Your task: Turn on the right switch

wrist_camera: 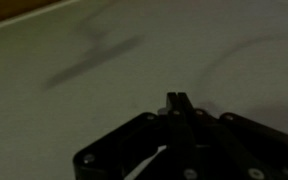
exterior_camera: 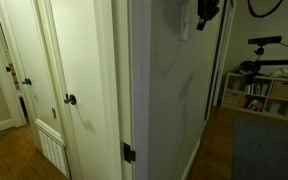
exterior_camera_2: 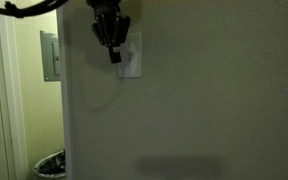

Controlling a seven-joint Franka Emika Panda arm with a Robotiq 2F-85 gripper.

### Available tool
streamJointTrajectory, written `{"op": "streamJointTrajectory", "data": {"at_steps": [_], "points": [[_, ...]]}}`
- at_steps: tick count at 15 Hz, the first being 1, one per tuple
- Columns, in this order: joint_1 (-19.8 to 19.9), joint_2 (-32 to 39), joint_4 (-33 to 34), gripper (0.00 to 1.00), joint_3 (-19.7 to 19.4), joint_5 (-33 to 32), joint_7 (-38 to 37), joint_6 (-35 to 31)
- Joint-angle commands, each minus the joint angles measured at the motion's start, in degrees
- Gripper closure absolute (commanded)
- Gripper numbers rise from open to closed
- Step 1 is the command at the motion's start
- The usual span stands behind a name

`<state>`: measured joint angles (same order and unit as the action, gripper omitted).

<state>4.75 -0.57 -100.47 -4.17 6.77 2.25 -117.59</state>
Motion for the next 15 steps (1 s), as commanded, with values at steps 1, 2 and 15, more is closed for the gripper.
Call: {"op": "streamJointTrajectory", "data": {"at_steps": [1, 2, 15], "points": [[0.48, -2.86, -2.23, 0.95, -0.86, 0.75, 1.64, 8.19], [0.51, -3.26, -2.69, 0.95, -0.94, 0.32, 1.49, 9.94], [0.14, -2.55, -2.42, 0.70, -0.53, -1.83, 3.59, 19.95]]}}
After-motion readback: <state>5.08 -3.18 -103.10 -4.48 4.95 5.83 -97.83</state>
